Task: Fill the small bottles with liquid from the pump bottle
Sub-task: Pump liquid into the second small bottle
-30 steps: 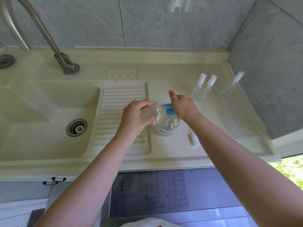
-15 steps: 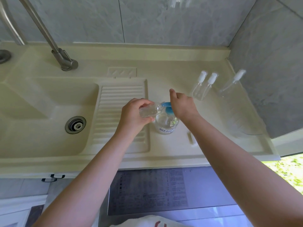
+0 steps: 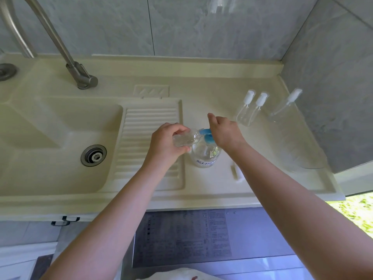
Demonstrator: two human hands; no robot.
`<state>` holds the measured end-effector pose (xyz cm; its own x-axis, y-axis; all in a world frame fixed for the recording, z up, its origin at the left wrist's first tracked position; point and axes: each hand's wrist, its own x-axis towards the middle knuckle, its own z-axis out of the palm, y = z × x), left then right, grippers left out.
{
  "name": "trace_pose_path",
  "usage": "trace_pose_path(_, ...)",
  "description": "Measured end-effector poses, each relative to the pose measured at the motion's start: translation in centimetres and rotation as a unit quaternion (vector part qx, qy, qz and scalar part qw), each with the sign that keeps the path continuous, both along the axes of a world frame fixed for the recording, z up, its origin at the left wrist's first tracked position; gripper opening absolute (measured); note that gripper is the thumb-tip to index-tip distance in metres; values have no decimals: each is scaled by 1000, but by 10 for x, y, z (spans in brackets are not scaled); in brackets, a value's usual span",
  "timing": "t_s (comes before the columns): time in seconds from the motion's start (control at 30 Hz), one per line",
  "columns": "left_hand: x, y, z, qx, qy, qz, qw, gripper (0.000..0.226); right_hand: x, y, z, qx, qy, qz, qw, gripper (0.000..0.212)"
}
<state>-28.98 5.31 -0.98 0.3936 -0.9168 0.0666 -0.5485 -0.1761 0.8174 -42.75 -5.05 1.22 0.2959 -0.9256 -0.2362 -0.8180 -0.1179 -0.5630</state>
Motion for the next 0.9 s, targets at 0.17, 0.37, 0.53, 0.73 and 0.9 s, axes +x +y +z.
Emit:
trace_pose_path(0.17,2,0,4,-2,11,1,1000,45,-2,3,16,51,-17,8,999,38)
trace_pose_path(0.37,0,0,2,13,11,3,1000,47,4,2,-3,-21,8,-12,1000,41)
trace_pose_path(0.53,-1,2,4,16,14,3,1000,48,0,-4,-4,-7,-12,-3,1000,39)
trace_pose_path(0.73,1,3,7,9,19,7,1000,47,0,0,11,31,-3,-1,1000,38)
trace_pose_path(0.9,0,2,6,21,7,6,1000,48,4,-3,-5,-27,-11,-26,999,20)
